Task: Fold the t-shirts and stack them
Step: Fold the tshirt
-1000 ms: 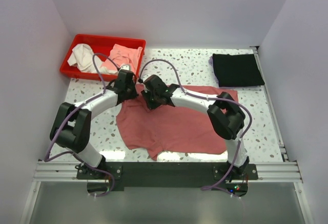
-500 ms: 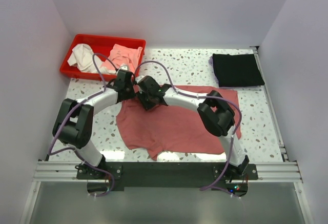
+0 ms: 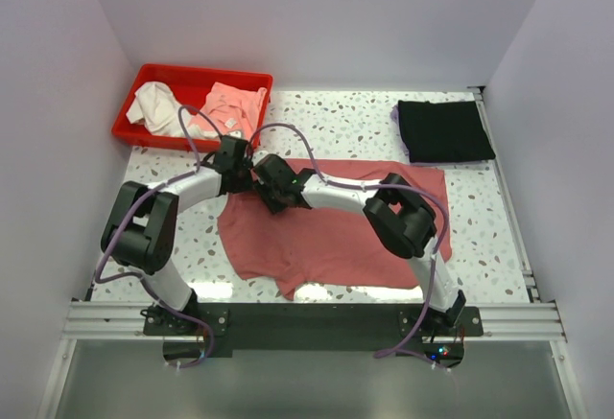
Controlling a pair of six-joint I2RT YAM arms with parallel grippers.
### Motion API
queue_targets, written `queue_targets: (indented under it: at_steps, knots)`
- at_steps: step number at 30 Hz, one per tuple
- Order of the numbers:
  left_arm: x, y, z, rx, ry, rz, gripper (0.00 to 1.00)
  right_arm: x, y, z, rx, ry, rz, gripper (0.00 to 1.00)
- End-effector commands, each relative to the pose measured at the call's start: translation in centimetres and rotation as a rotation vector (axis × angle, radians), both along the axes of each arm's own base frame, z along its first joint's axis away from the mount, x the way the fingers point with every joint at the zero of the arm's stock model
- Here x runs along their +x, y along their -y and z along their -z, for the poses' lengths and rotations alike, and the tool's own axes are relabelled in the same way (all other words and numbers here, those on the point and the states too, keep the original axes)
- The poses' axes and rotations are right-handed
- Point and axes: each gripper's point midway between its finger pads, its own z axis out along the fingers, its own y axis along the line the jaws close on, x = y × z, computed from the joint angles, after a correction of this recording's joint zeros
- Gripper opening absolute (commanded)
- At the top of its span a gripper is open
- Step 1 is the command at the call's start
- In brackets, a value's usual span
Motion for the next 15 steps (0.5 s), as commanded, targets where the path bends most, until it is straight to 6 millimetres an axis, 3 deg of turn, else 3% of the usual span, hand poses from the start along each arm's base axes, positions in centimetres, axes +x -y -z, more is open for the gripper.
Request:
queue_targets:
  at_steps: [1,12,15]
  knots:
    - [2.2,0.9,-2.2,-0.086,0.092,0.03,0.01,-1.1,3.8,2.1,-0.139,-0.031,0.021,0.37]
    - [2.4,-0.3,-2.3,-0.086,0.087,-0.001,0.0,-1.6,5.9,1.7,-0.19,-0.008,0.031,0.37]
    - [2.4,-0.3,-2.3,-0.087,0.087,-0.003,0.0,-1.4,5.8,1.3,-0.178,0.006,0.042,0.32]
